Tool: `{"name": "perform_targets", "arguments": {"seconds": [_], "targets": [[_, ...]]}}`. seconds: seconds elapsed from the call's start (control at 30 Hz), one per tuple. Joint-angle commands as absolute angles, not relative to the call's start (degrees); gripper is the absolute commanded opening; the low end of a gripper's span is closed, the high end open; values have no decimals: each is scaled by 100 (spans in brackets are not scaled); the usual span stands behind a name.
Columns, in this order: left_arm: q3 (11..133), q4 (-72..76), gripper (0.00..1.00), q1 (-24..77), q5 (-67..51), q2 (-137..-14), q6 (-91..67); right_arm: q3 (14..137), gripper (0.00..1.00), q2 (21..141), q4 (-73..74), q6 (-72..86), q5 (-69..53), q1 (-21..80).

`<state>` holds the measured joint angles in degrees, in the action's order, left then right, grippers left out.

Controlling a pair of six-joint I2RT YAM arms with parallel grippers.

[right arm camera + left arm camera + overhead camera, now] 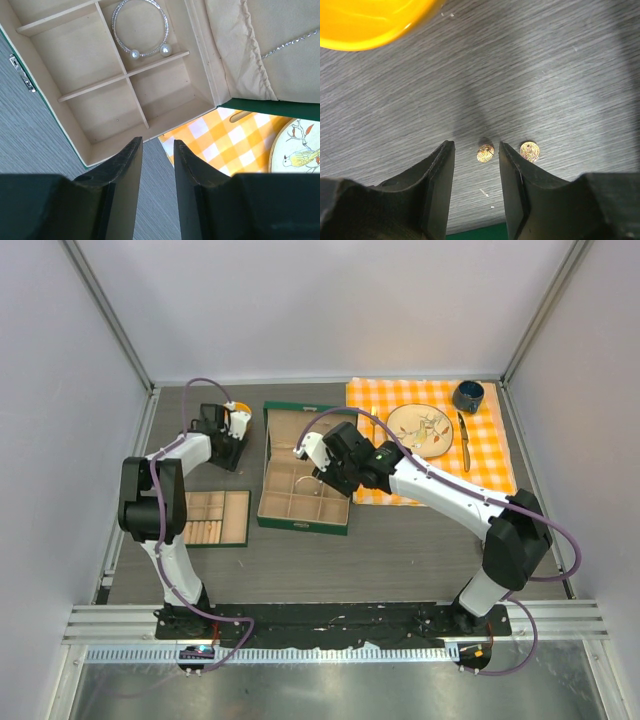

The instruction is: Organize the mixed jewelry

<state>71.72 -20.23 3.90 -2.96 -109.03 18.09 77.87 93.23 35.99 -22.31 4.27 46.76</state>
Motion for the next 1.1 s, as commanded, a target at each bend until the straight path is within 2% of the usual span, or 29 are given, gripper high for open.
{"name": "perform_targets", "arguments": {"seconds": [0.0, 0.57, 0.9, 1.07], "targets": [[7321, -2109, 44, 404, -457, -10925, 1758, 7778, 37, 9018, 3393, -2206, 527, 4676], [7269, -2223, 33, 404, -501, -11004, 1872, 7752, 37, 9018, 3375, -2206, 562, 4676], [7286, -2364, 19, 404, -571, -10951, 1890, 7708, 37, 9000, 3366, -2197, 554, 4676], [7260, -2417, 15, 404, -545, -10811, 1890, 7673, 37, 8956, 3340, -2197, 571, 4676]]}}
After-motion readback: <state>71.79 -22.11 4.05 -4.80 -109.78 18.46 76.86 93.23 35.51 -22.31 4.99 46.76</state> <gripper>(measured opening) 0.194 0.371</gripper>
